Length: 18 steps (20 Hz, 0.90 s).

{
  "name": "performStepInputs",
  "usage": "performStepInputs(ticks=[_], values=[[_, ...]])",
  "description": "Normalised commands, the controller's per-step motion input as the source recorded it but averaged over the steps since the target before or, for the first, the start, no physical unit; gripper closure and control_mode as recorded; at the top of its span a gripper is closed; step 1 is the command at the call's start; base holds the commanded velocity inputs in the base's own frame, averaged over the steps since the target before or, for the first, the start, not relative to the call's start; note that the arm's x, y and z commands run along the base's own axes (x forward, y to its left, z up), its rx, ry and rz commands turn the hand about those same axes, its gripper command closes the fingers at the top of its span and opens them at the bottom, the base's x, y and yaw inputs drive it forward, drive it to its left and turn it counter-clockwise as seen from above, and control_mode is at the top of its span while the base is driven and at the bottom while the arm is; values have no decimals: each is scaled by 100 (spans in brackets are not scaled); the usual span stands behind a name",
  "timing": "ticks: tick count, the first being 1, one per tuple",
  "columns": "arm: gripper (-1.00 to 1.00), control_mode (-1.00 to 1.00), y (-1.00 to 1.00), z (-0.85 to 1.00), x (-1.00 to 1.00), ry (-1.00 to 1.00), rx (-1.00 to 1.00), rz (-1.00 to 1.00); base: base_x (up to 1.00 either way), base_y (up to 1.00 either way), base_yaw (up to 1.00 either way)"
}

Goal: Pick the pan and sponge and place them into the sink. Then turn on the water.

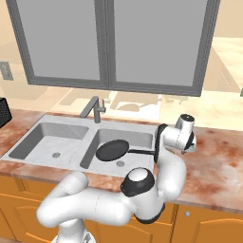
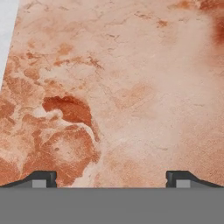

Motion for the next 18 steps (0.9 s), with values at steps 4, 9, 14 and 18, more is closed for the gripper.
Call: performStepInputs(ticks=[4, 9, 14, 18], values=[[-100, -100, 0, 7, 0, 0, 2, 0, 0, 0, 0], [-100, -100, 5, 2, 0, 0, 0, 0, 0, 0, 0], [-100, -100, 21, 0, 0, 0, 0, 0, 0, 0, 0], [-100, -100, 23, 0, 0, 0, 1, 0, 0, 0, 0]])
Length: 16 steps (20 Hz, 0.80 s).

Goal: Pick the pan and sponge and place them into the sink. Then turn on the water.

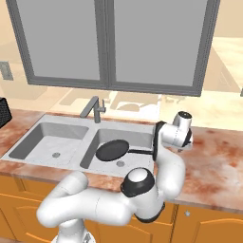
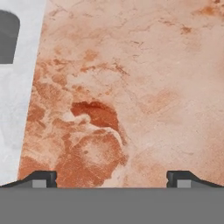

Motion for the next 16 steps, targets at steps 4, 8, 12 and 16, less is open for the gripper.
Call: performStepInputs(ticks=[4, 8, 12, 16], values=[[-100, -100, 9, 0, -29, 0, 2, 0, 0, 0, 0], [-100, -100, -1, -6, -44, -1, 0, 0, 0, 0, 0], [-100, -100, -17, -22, -34, -5, 0, 0, 0, 0, 0], [-100, -100, -9, -12, -16, -1, 0, 0, 0, 0, 0]])
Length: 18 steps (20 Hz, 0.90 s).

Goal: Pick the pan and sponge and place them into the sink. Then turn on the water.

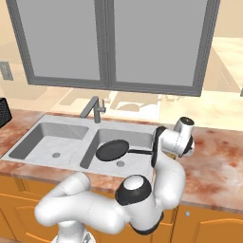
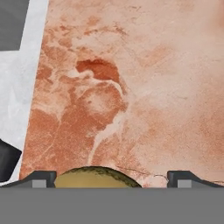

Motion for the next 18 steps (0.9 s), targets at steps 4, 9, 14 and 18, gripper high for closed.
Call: performStepInputs(ticks=[4, 9, 14, 18], values=[[-100, -100, 0, 0, -14, 0, 0, 0, 0, 0, 0], [-100, -100, 2, -23, -19, 0, 0, 0, 0, 0, 0], [100, -100, 45, -84, -2, 0, -11, 0, 0, 0, 0], [100, -100, 39, -73, 0, 0, -10, 0, 0, 0, 0]])
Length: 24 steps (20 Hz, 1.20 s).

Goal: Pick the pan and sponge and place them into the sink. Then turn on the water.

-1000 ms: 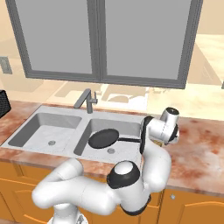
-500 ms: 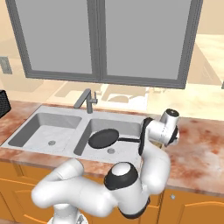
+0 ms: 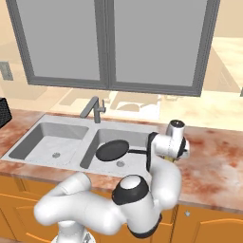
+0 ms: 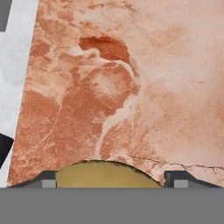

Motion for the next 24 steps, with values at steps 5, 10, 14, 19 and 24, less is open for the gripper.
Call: performStepInputs(ticks=[5, 10, 14, 19, 24], values=[[100, -100, 24, -6, -3, -2, -7, 0, 0, 0, 0], [100, -100, 1, 83, -18, -10, 0, 0, 0, 0, 0], [100, -100, 0, 96, -3, -12, -1, 0, 0, 0, 0], [100, -100, 13, 54, 0, -6, 0, 0, 0, 0, 0], [100, -100, 51, 8, -4, 0, 0, 0, 0, 0, 0]])
